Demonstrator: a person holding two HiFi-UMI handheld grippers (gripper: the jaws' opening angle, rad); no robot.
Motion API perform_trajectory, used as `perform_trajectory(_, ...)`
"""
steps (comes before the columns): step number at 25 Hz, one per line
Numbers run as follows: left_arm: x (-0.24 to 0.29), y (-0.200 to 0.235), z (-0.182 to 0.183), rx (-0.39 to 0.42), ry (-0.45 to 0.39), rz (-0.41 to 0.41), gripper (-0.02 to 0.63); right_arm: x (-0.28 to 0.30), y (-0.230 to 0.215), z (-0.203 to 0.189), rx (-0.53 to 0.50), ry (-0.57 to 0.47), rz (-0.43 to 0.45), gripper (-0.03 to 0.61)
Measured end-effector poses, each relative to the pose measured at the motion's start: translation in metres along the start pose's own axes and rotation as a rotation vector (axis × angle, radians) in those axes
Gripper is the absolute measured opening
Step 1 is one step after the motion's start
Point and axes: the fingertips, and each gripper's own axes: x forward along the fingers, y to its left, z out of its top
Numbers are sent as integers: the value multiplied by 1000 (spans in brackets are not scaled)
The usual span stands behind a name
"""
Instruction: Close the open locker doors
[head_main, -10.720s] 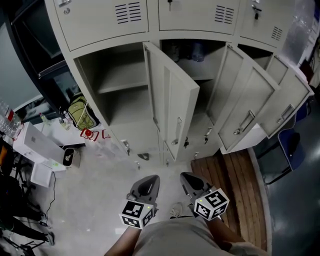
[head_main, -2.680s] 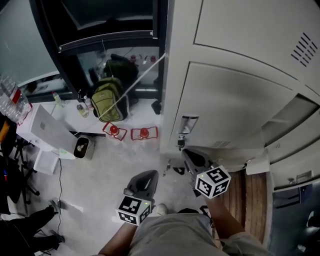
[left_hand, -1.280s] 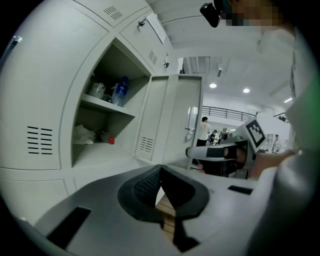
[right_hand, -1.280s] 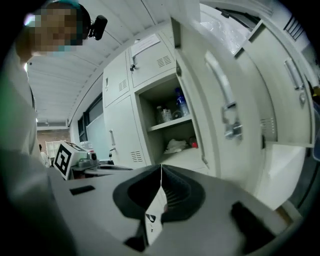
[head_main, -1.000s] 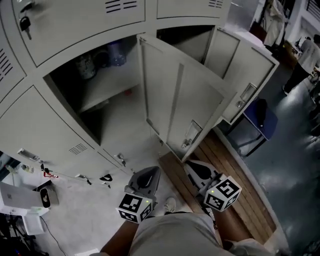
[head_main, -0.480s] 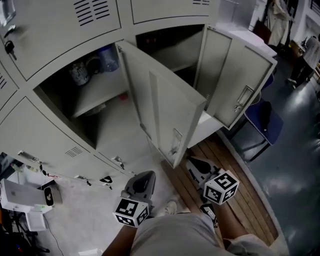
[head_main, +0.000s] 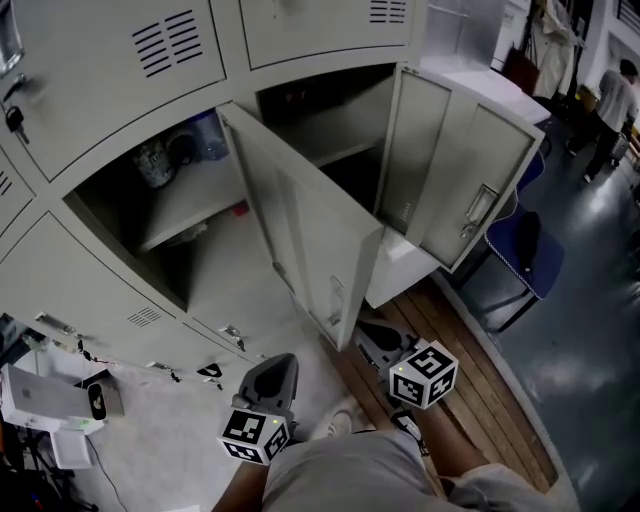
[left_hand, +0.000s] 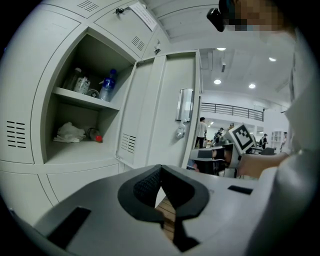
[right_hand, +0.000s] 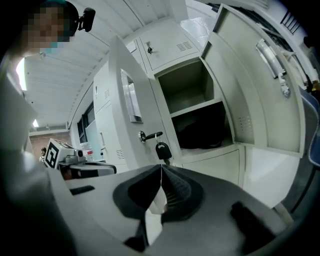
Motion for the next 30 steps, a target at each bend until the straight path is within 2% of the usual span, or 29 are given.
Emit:
perform_trajectory(14, -3, 16, 1, 0, 6, -46, 15, 6, 18, -9, 12, 18, -18, 28)
perform_trajectory(30, -18, 48, 7, 30, 29, -177, 15, 29, 67, -11, 25, 1, -76, 28)
